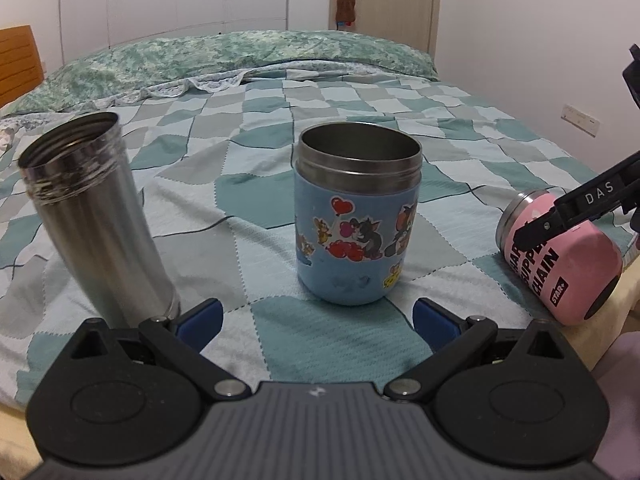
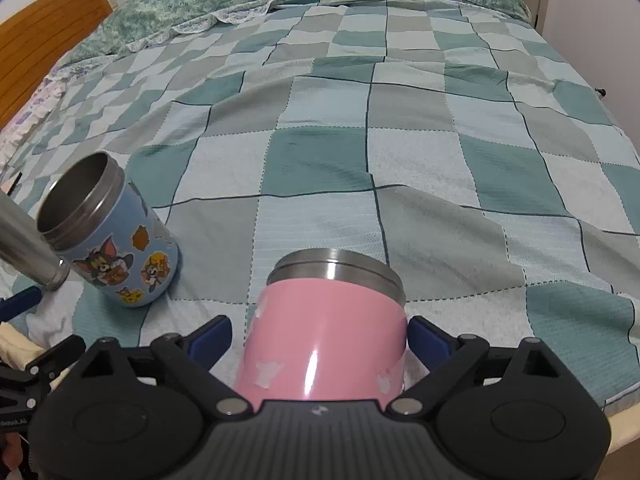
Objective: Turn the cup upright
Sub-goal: 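Grasp the pink cup's body with the right gripper, then rotate the pink cup upright with the right gripper and set it down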
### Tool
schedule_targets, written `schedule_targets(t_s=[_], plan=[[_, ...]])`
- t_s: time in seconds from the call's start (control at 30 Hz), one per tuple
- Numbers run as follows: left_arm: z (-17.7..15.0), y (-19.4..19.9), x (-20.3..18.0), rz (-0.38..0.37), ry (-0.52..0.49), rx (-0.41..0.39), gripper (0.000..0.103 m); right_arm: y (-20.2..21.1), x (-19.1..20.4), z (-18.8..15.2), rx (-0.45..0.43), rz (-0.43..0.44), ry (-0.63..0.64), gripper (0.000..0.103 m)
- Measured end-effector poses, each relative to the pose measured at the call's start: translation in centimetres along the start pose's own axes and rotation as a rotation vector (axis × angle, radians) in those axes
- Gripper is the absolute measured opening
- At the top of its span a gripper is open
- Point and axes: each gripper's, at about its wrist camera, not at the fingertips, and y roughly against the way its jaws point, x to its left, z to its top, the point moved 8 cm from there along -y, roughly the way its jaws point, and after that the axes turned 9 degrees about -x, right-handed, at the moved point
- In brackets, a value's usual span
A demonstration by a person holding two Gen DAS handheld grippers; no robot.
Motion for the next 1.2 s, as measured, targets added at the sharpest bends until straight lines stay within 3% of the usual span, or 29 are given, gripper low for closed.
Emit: schedule_targets(t_s=[0.27, 0.5, 0.87, 1.2], plan=[[0.0, -0.9, -0.4, -0.028, -0.019, -0.021, 0.103, -0.8, -0.1, -0.3, 0.033, -0.010, 0.010, 0.087], [0.4, -1.2, -1.3, -0.074, -0.067, -0.064, 0.103, -0.2, -0.6, -0.5, -0.006, 0.019, -0.016, 0.087], [0.3, -1.3, -1.9, -0.095, -0.075, -0.067, 0.103, 2.4, -1.2, -1.1, -0.129, 0.067, -0.043, 0.086], [0.9, 0.3, -2.6, -0.109, -0.078, -0.100, 0.103, 7.1, -1.4, -1.8, -0.342, 0.129, -0.035, 0.085]])
